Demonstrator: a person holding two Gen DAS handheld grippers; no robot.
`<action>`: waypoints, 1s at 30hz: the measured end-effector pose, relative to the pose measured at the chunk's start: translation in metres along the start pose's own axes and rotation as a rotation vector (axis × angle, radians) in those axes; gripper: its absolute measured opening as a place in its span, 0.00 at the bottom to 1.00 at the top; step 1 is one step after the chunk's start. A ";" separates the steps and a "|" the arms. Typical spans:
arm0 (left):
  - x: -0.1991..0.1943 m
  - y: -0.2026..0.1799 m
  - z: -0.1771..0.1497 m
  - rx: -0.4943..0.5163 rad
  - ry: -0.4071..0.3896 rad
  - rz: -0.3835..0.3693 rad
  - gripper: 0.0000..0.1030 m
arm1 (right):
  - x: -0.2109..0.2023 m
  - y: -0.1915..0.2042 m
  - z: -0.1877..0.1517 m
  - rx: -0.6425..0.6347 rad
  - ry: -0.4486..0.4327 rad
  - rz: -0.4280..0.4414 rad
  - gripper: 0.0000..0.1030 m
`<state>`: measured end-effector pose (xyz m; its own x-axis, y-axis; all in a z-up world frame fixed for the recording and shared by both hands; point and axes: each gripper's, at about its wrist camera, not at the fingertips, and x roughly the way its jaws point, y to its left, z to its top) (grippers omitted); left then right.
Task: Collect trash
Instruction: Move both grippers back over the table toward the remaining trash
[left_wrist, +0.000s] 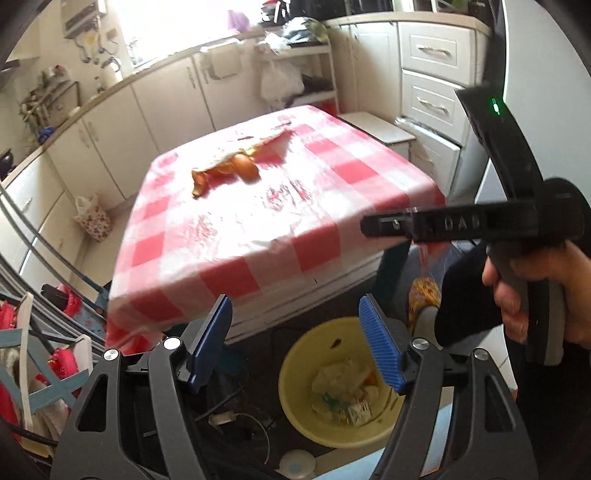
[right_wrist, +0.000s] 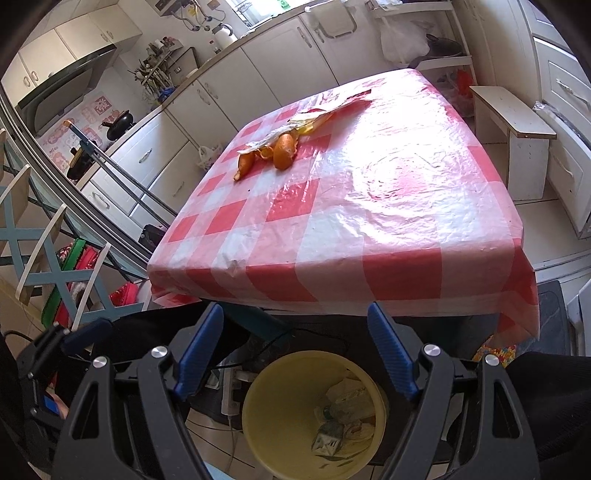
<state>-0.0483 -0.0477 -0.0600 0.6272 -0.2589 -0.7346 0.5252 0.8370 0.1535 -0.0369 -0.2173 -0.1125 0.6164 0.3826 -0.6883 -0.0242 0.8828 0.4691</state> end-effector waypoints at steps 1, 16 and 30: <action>-0.001 0.001 0.001 -0.005 -0.004 0.004 0.67 | 0.000 0.000 0.000 -0.001 -0.001 0.001 0.75; -0.010 0.020 0.007 -0.080 -0.067 0.075 0.75 | -0.001 0.011 0.001 -0.045 -0.028 0.013 0.76; 0.003 0.048 0.010 -0.169 -0.070 0.094 0.77 | 0.003 0.049 0.002 -0.193 -0.084 0.019 0.79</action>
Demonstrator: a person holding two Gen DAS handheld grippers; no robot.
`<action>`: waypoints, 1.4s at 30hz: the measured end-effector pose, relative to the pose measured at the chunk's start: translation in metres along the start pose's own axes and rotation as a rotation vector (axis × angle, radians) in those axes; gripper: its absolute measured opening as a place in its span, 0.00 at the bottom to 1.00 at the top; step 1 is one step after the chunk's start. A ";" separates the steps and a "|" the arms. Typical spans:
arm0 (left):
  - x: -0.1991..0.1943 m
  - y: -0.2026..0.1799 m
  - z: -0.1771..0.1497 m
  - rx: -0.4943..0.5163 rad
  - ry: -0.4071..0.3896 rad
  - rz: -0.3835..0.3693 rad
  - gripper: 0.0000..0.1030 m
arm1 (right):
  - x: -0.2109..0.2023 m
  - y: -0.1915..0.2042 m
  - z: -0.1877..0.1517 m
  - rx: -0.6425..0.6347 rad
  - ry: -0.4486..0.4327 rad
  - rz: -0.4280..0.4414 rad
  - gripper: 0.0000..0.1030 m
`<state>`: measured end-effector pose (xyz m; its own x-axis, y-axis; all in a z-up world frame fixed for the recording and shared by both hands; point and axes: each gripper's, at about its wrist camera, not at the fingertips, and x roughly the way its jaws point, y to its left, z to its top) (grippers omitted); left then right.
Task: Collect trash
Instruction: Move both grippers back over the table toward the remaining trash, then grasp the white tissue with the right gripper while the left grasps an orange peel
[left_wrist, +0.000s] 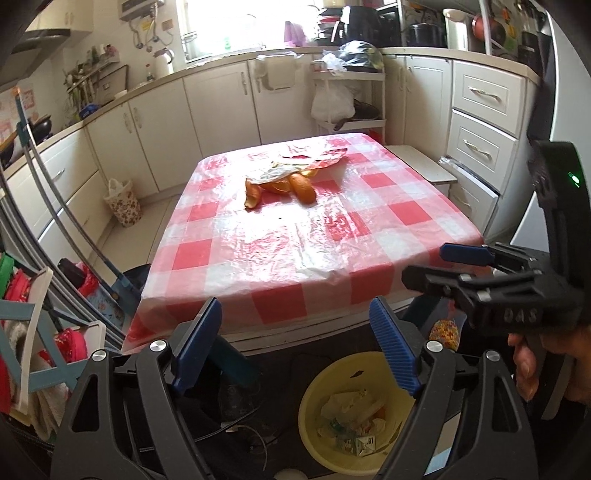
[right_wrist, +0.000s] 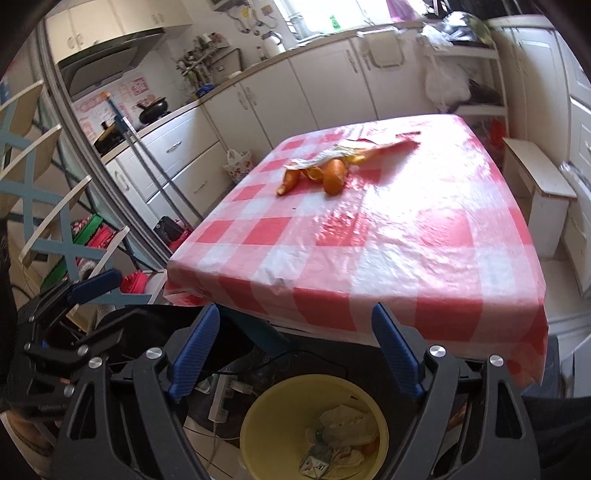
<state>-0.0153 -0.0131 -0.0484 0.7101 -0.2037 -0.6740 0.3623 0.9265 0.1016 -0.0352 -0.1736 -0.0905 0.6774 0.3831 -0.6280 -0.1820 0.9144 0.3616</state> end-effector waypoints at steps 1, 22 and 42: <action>0.003 0.003 0.001 -0.009 0.004 0.000 0.77 | 0.001 0.003 0.000 -0.013 0.000 0.000 0.79; 0.053 0.046 0.021 -0.112 0.019 0.030 0.78 | 0.021 0.019 0.012 -0.081 0.010 0.011 0.82; 0.134 0.095 0.077 -0.201 -0.006 0.111 0.82 | 0.083 0.000 0.155 -0.242 -0.093 -0.037 0.82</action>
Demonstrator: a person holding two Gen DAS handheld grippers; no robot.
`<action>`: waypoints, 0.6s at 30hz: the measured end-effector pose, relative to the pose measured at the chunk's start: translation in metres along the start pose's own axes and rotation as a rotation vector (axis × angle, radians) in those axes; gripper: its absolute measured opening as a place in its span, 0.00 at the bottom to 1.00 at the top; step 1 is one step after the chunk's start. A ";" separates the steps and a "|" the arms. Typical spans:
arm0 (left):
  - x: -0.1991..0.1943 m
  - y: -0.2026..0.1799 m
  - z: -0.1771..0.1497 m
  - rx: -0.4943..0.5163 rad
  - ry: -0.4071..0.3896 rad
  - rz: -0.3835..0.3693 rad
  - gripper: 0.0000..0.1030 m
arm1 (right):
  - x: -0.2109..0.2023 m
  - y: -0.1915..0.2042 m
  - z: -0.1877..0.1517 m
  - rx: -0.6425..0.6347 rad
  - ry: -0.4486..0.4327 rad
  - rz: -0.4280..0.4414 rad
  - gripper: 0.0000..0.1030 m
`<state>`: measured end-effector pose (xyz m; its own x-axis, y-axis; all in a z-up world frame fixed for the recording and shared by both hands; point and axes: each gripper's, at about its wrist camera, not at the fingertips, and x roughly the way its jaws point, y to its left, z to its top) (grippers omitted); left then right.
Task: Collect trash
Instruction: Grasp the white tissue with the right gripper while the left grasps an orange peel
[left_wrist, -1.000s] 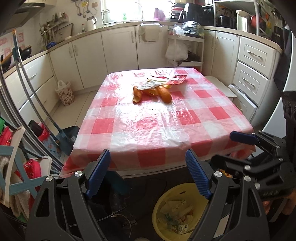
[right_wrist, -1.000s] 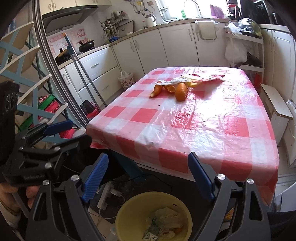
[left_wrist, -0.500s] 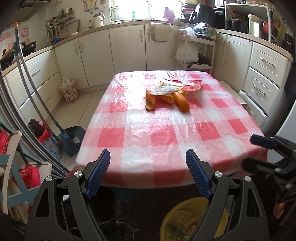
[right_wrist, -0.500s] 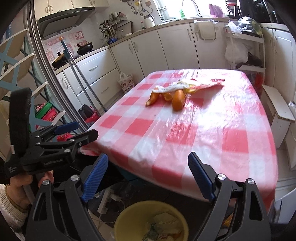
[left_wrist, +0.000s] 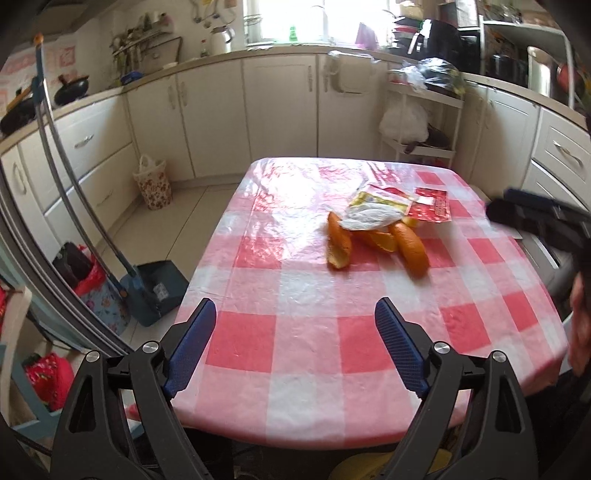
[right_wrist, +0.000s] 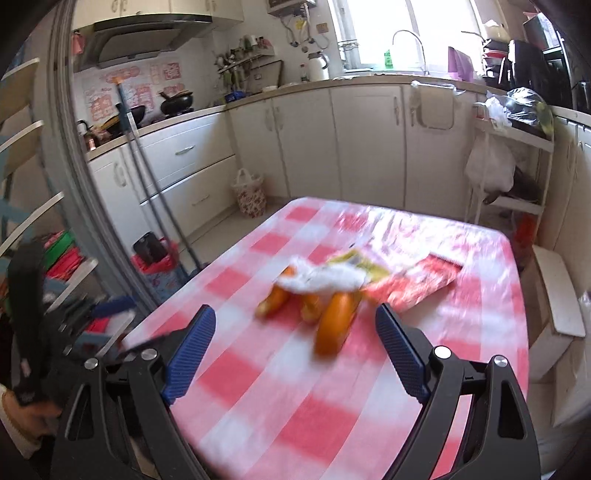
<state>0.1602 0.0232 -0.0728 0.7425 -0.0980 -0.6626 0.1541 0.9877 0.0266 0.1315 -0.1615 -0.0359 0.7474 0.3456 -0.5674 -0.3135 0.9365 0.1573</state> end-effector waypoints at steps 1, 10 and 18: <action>0.004 0.002 -0.001 -0.004 0.007 0.004 0.82 | 0.005 -0.006 0.004 0.007 0.002 -0.006 0.82; 0.035 0.018 0.007 -0.034 0.054 0.027 0.83 | 0.084 -0.019 0.023 -0.003 0.118 0.018 0.82; 0.041 0.022 0.001 -0.023 0.090 0.034 0.83 | 0.159 -0.020 0.029 -0.041 0.271 -0.029 0.71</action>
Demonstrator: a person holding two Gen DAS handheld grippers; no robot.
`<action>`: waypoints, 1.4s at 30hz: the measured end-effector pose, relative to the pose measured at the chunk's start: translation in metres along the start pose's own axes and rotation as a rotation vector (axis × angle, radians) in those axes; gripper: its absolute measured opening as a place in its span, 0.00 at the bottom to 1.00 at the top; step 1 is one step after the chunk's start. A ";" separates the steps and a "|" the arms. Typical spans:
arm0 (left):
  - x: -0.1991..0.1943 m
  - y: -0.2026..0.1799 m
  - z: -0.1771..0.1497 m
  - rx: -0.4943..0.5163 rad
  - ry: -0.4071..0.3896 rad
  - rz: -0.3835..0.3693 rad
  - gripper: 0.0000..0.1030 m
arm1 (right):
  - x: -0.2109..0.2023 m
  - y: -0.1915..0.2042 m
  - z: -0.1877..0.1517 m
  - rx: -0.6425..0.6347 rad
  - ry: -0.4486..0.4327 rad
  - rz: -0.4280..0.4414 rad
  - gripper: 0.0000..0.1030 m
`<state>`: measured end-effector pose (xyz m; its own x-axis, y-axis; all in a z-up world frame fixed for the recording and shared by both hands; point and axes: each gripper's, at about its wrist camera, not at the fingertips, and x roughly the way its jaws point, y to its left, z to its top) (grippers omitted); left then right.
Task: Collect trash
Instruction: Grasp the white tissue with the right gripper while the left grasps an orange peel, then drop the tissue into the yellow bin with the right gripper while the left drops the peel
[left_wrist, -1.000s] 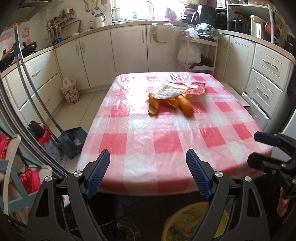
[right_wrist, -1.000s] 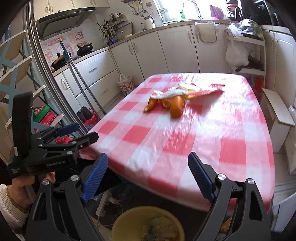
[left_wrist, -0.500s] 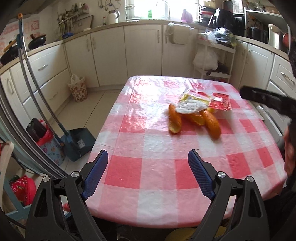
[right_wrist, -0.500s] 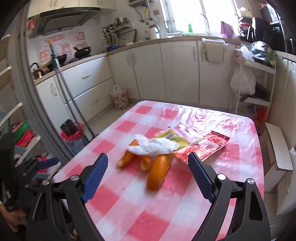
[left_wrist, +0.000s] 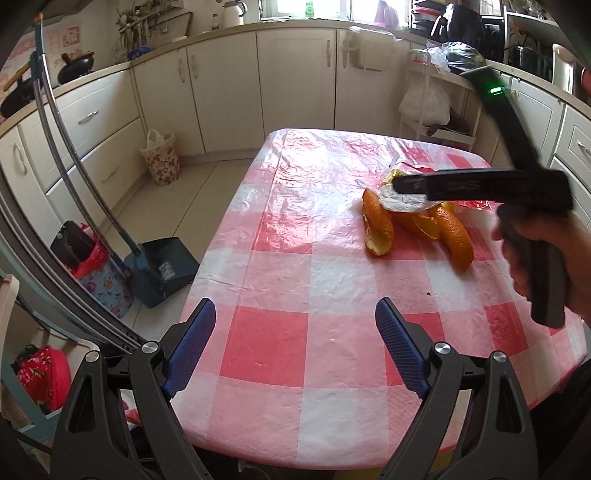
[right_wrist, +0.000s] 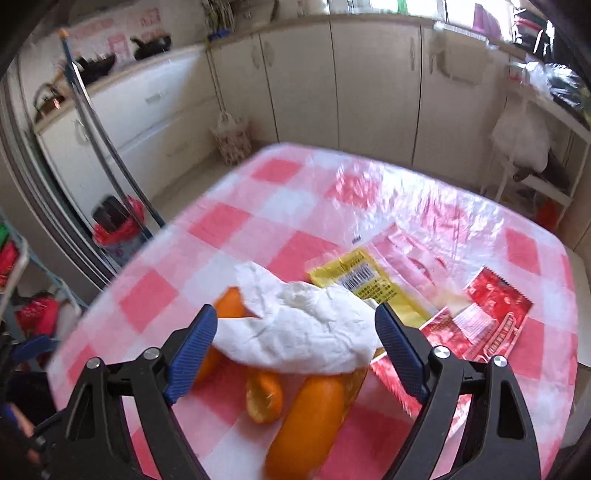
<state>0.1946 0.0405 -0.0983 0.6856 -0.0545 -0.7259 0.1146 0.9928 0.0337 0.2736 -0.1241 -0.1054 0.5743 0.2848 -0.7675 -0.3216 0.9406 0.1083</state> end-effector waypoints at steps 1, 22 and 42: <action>0.000 0.000 0.000 0.001 0.001 0.001 0.83 | 0.008 0.000 0.000 -0.006 0.033 -0.007 0.64; 0.063 -0.040 0.064 0.009 0.062 -0.091 0.72 | -0.100 -0.068 -0.004 0.246 -0.245 0.180 0.06; 0.099 -0.059 0.072 0.002 0.103 -0.142 0.15 | -0.108 -0.076 -0.028 0.283 -0.216 0.302 0.06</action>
<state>0.3074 -0.0314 -0.1227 0.5854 -0.1828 -0.7898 0.2064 0.9758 -0.0729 0.2146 -0.2313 -0.0483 0.6396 0.5572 -0.5296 -0.2979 0.8147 0.4975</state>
